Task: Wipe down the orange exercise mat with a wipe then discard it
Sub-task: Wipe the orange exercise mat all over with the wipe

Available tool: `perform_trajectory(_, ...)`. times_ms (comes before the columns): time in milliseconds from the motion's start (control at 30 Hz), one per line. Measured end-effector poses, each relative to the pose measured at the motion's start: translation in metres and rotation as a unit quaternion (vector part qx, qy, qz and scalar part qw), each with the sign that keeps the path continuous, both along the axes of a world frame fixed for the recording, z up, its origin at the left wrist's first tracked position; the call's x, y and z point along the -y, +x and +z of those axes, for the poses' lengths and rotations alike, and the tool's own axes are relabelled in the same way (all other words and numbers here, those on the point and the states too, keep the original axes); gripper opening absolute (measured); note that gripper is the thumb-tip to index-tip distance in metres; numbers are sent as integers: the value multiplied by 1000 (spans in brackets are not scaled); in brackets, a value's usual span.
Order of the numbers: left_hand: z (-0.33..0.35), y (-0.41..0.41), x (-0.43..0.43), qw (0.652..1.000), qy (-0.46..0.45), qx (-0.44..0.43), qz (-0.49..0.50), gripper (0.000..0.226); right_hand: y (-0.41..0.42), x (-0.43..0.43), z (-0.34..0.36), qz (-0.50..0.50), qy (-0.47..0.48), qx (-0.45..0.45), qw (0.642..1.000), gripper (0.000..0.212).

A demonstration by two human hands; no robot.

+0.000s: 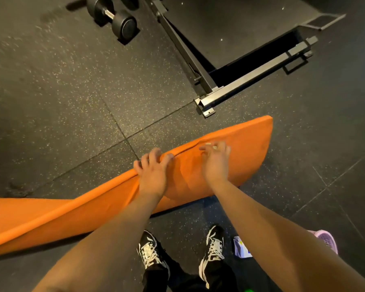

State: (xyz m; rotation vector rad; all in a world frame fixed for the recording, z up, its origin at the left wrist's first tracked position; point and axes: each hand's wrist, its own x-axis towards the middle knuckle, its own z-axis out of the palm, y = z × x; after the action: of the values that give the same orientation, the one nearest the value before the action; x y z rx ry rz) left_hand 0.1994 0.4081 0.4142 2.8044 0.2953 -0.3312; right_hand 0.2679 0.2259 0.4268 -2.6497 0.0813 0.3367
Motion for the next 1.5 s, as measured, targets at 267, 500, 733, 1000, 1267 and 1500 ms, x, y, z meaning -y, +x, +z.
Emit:
perform_trajectory(267,-19,21,1,967,-113,-227,-1,68,-7,-25,-13,-170,204,-196,944,28)
perform_trajectory(500,-21,-2,16,939,-281,-194,48,48,-22,-35,1,-234,292,-246,894,17)
perform_trajectory(733,-21,-28,41,929,-318,-173,76,47,-60,-21,-2,-254,311,-253,880,25)
perform_trajectory(1000,-51,-65,74,926,-322,-158,115,47,-97,9,-34,-246,308,-265,880,27)
perform_trajectory(1267,-121,-101,96,919,-331,-164,140,46,-127,31,-96,-236,308,-277,879,29)
perform_trajectory(1500,-241,-117,85,925,-319,-152,141,48,-138,20,-218,-235,310,-268,881,30)
